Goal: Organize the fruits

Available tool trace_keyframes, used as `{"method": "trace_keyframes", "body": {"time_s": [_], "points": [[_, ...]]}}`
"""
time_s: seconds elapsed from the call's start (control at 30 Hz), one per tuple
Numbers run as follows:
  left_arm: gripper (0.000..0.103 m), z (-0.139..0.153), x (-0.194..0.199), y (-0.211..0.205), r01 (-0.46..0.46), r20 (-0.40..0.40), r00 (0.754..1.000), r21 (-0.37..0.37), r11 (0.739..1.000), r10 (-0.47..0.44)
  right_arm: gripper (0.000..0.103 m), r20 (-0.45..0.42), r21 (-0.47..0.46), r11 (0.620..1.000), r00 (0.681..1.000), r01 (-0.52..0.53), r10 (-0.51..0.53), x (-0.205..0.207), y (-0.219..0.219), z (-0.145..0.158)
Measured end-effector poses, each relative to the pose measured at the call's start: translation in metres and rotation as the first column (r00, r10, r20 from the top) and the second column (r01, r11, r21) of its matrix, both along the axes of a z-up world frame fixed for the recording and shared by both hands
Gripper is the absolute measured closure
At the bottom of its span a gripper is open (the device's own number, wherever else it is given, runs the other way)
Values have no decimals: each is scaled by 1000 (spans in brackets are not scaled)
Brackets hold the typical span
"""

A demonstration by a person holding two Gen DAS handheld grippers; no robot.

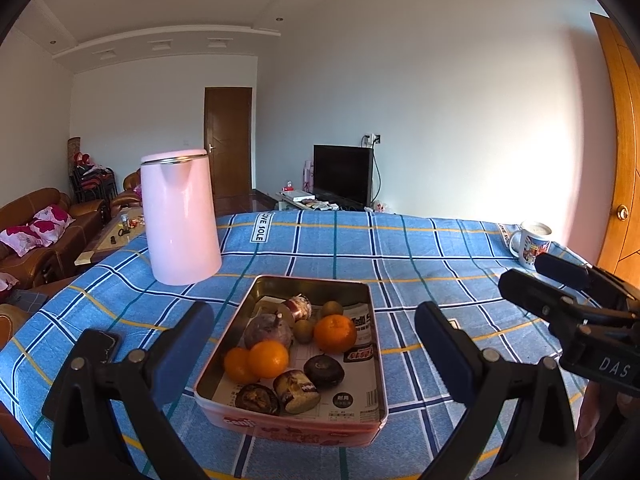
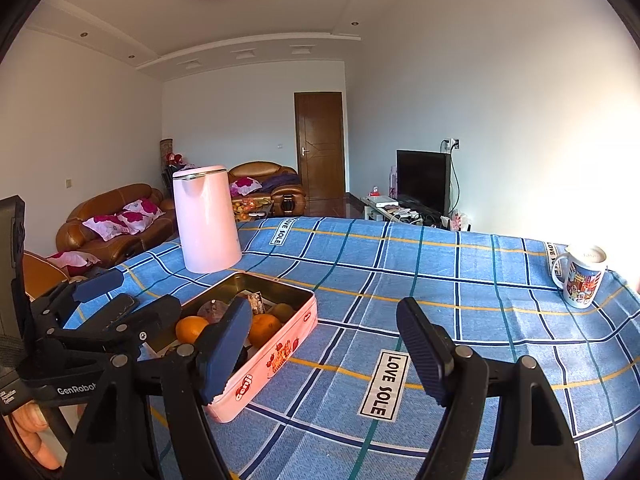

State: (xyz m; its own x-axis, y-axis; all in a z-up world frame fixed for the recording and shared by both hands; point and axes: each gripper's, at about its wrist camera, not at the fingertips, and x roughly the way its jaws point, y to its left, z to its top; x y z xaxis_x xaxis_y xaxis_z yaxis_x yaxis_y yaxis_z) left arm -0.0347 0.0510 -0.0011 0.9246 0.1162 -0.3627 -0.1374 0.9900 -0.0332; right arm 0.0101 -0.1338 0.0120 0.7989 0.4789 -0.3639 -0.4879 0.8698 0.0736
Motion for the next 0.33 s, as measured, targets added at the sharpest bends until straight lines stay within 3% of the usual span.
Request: {"method": "trace_keyframes", "body": {"time_s": [0.33], "points": [[0,-5,3,0,4,-12,1000,5,1000,-4,27,-21,-11,1000,1000,16,-16,5,-6,-9]]}}
